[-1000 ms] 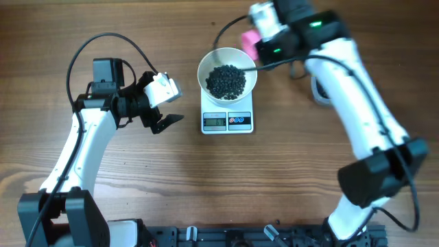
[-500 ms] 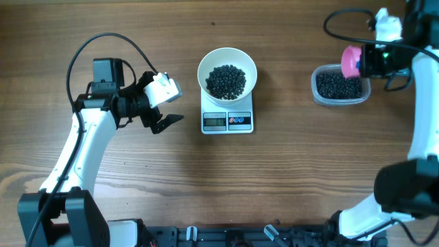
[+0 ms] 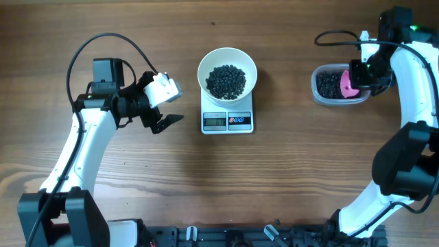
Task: Scoop item into bowl and weigh 150g on scale
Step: 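Dip the scoop into the bean tub again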
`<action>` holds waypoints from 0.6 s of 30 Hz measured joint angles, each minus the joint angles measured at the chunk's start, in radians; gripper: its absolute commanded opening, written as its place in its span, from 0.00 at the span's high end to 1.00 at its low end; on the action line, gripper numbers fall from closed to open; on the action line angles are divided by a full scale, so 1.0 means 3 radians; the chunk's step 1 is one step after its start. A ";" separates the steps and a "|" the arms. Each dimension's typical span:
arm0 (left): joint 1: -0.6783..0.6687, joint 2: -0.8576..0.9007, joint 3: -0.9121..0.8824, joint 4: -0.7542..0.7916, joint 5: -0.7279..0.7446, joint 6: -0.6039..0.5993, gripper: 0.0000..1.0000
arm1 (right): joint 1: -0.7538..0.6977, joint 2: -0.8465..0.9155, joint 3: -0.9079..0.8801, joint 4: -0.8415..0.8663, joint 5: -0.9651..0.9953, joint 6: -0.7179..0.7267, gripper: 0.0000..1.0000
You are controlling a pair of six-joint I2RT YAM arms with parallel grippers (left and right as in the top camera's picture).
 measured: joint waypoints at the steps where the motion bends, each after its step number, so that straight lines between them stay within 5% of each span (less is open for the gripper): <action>1: 0.0000 0.0000 0.0000 0.0001 0.0000 0.0000 0.00 | 0.0006 0.0001 0.0000 -0.0004 -0.0027 0.0000 0.96; 9: 0.0000 0.0000 0.0000 0.0000 0.0000 0.0000 0.00 | 0.0200 0.0169 0.0000 -0.0153 -0.0420 -0.0088 0.96; 18: 0.0000 0.0000 0.0000 0.0001 0.0000 0.0000 0.00 | -0.0125 0.0206 0.0000 -0.0275 -0.0955 -0.0205 0.96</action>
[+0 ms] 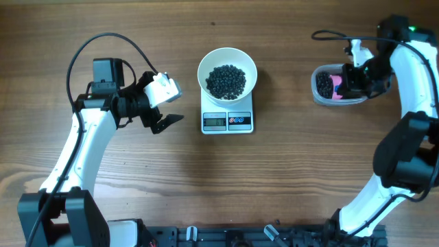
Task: Scoop item into bowl and weigh 150g on scale
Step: 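Dip the scoop into the bean tub again, then lift the filled pink scoop over the white bowl and tip beans in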
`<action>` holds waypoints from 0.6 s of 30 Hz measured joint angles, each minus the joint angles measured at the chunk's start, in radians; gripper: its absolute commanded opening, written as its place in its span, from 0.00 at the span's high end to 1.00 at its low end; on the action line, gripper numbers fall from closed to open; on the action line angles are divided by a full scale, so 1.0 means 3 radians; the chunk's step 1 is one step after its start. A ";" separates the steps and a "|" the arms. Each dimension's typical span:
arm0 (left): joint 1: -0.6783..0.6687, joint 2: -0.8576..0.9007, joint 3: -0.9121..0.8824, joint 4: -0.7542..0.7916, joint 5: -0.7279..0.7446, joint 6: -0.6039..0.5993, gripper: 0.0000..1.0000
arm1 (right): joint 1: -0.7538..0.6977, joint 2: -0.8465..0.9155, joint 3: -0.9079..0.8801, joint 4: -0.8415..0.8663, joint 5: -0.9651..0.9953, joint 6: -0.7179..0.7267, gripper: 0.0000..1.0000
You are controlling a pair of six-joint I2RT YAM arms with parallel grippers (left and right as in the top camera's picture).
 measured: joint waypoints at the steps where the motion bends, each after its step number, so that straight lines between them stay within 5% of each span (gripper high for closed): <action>1: 0.0000 0.0000 0.0000 -0.0001 0.0000 0.0000 0.00 | -0.0052 0.0005 0.0000 -0.0006 -0.0074 -0.0023 0.96; 18: 0.0000 0.0000 0.0000 0.0000 0.0000 0.0000 0.00 | -0.1200 0.0019 -0.0004 -0.0186 -0.1436 -0.0486 0.96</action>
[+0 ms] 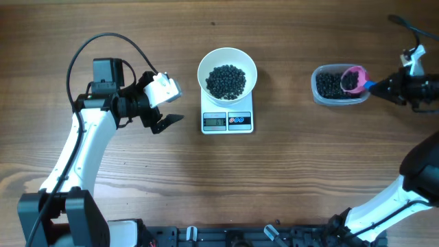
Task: Scoop item into bowl and weigh 150g on scale
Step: 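Lift the filled pink scoop over the white bowl and tip beans in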
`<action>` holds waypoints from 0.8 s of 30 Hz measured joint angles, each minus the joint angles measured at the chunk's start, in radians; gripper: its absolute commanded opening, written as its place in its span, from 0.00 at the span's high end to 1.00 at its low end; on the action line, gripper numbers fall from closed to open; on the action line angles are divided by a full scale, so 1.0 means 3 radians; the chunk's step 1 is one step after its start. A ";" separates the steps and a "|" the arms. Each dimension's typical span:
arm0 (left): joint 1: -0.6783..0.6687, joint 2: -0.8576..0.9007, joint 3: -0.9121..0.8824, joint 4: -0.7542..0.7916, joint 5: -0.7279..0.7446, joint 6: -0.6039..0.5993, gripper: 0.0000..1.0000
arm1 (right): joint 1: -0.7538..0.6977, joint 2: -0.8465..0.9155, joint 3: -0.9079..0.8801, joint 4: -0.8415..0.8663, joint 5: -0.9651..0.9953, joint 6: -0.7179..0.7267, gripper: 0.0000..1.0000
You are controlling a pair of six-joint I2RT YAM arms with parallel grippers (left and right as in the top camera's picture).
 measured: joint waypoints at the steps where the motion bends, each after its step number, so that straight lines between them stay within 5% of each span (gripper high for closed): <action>1: 0.0000 0.0000 0.0000 0.0000 0.0000 0.0000 0.00 | -0.0009 0.0000 0.0000 -0.0045 -0.0117 -0.0081 0.96; 12: 0.0000 0.0000 0.0000 -0.0001 0.0000 0.0000 0.00 | 0.0137 0.0022 0.0000 -0.0408 -0.1104 -0.0571 0.96; 24: 0.0000 0.0000 0.0000 -0.0001 0.0000 0.0000 0.00 | 0.1553 0.0050 0.0439 -0.0177 -0.1094 -0.0067 0.96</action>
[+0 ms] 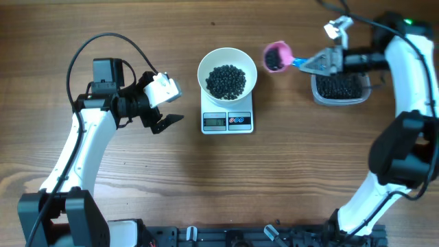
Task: Scoop item into bowl and weigh 150g on scale
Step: 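Lift the filled pink scoop over the white bowl and tip beans in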
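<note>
A white bowl (227,74) of dark beans stands on the small white scale (227,120) at the table's middle. My right gripper (317,63) is shut on the blue handle of a pink scoop (276,55), which carries dark beans and hovers just right of the bowl's rim. Below the right arm sits the clear tub (337,88) of beans. My left gripper (167,105) hangs open to the left of the scale, holding nothing.
The left arm's black cable (103,44) loops over the table at the far left. The right arm (411,75) reaches in from the right edge, over the tub.
My right gripper has carried the filled pink scoop leftward from above the tub's right side to beside the bowl's right rim. The left arm has not moved.
The pink scoop was first down in the bean tub at its right side, then deeper toward its middle. After that it sat lifted at the tub's right rim with beans in it. Now it hovers loaded next to the bowl.
</note>
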`<action>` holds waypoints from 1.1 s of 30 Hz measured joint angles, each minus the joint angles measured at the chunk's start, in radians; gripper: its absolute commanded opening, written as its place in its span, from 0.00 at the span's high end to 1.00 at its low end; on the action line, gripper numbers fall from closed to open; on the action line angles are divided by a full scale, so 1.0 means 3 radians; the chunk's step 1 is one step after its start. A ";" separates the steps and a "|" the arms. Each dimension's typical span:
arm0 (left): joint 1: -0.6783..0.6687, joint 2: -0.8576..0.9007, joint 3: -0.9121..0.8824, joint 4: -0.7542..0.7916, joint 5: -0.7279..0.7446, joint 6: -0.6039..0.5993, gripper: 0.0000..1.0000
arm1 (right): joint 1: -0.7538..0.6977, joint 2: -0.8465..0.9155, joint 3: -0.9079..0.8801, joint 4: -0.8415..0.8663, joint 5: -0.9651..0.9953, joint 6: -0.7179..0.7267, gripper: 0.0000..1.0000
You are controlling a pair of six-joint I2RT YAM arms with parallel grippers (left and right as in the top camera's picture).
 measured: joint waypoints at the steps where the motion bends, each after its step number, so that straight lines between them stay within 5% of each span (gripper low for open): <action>1: 0.0000 0.0000 0.0000 0.0001 0.0000 0.0000 0.00 | 0.0169 0.0000 0.0142 0.0014 0.0118 0.0099 0.96; 11: 0.0000 0.0000 0.0000 0.0001 0.0000 0.0000 0.00 | 0.1380 0.0000 0.0529 0.0395 0.1967 0.0858 0.96; 19: 0.0000 0.0000 0.0000 0.0000 0.0000 0.0000 0.00 | 0.2186 0.0000 0.0529 0.0762 0.3845 0.0959 0.96; 25: 0.0000 0.0000 0.0000 0.0000 0.0000 0.0000 0.00 | 0.2209 0.0000 0.0529 0.0852 0.4040 0.0945 0.96; 33: 0.0000 0.0000 0.0000 0.0000 0.0000 0.0000 0.00 | 0.2043 0.0000 0.0529 0.0860 0.3404 0.0933 0.96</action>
